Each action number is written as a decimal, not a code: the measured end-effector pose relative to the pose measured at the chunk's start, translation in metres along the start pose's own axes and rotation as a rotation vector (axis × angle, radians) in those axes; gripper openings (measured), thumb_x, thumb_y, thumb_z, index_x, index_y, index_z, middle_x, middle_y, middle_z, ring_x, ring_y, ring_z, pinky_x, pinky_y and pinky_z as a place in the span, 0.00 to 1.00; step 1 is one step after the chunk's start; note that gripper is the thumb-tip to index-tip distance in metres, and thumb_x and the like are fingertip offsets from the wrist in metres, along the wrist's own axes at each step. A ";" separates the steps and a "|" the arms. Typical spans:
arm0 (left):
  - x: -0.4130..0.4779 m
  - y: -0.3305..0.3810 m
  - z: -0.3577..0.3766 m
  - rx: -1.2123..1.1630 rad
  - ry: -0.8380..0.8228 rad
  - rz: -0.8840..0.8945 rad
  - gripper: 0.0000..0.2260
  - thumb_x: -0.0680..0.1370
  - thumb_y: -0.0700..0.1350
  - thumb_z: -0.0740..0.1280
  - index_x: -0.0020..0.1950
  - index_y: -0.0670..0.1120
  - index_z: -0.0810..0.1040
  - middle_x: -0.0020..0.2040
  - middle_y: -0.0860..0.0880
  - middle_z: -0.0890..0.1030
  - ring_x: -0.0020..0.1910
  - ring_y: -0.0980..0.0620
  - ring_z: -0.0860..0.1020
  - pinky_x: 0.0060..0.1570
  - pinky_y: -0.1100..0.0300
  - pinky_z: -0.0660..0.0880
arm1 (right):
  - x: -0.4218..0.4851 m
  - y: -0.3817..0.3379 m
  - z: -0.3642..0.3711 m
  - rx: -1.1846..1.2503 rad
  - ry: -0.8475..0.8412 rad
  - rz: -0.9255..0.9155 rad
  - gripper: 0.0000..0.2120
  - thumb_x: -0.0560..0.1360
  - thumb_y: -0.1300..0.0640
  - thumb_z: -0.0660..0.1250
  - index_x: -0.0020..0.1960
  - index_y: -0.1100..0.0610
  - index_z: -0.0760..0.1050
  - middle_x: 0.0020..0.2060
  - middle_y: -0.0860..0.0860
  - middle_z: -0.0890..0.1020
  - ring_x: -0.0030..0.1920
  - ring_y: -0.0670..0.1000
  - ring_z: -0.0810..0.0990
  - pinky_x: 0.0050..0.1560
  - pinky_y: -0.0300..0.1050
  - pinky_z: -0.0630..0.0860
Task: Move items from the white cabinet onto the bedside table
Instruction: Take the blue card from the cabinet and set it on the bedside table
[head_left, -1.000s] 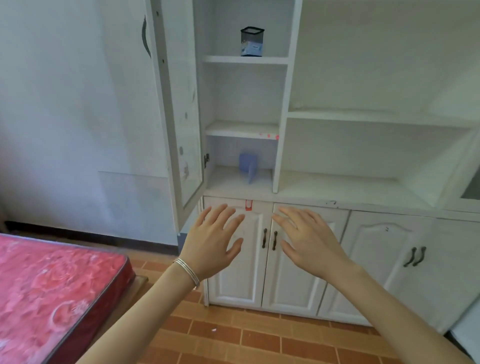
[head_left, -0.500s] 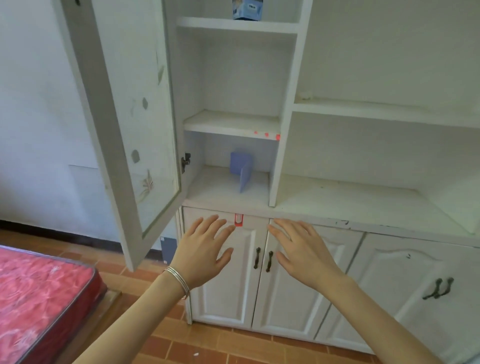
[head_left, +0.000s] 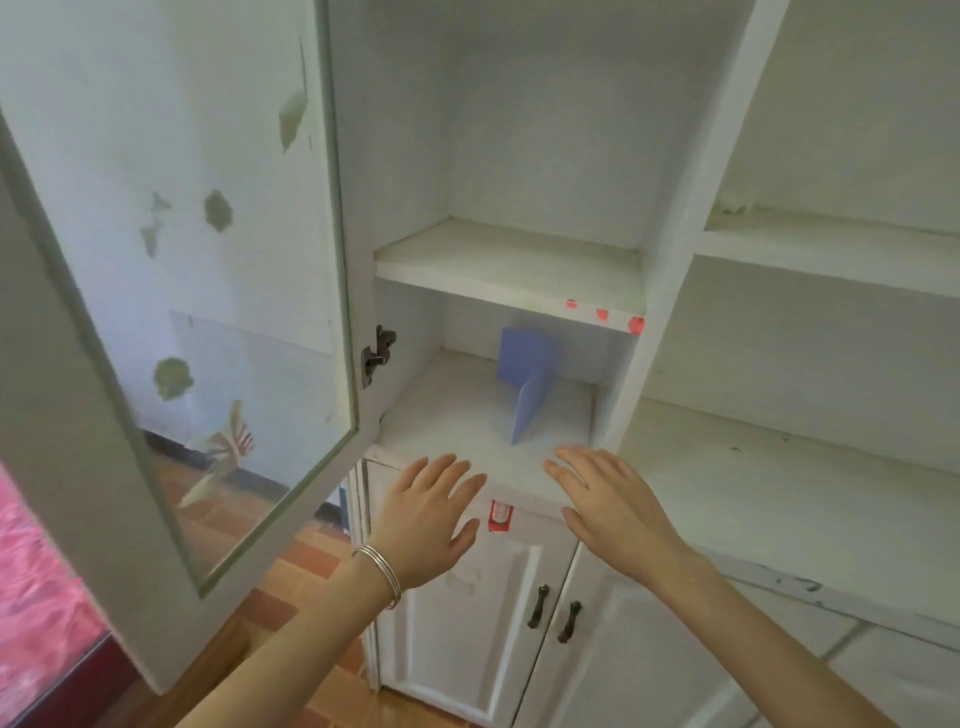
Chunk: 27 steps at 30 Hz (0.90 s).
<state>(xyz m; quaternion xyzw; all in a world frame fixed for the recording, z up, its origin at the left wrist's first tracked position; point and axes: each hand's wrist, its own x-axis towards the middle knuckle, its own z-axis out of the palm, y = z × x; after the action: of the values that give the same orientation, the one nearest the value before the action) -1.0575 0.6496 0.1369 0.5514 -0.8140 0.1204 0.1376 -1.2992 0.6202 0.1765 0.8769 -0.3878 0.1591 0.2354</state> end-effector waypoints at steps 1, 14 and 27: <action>0.008 -0.006 0.009 -0.006 -0.014 -0.005 0.23 0.74 0.57 0.55 0.61 0.49 0.78 0.59 0.47 0.80 0.59 0.45 0.77 0.58 0.46 0.73 | 0.009 0.005 0.010 0.001 -0.002 -0.007 0.29 0.55 0.59 0.79 0.55 0.59 0.79 0.53 0.55 0.81 0.52 0.55 0.79 0.53 0.46 0.75; 0.076 -0.071 0.131 -0.126 -0.211 0.032 0.27 0.71 0.56 0.56 0.68 0.48 0.72 0.65 0.45 0.76 0.62 0.44 0.75 0.59 0.47 0.72 | 0.120 0.065 0.146 -0.082 -0.073 -0.063 0.17 0.63 0.62 0.69 0.52 0.55 0.81 0.54 0.57 0.81 0.55 0.60 0.80 0.46 0.56 0.79; 0.078 -0.076 0.125 -0.091 -0.109 0.012 0.25 0.72 0.57 0.57 0.66 0.48 0.75 0.65 0.46 0.75 0.63 0.44 0.74 0.60 0.47 0.71 | 0.139 0.084 0.150 -0.058 0.024 -0.198 0.04 0.63 0.62 0.63 0.31 0.57 0.76 0.32 0.53 0.76 0.35 0.55 0.75 0.40 0.44 0.60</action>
<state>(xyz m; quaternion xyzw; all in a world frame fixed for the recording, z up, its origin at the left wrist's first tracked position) -1.0258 0.5108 0.0518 0.5455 -0.8281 0.0537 0.1171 -1.2582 0.4062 0.1386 0.9018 -0.3011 0.1341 0.2797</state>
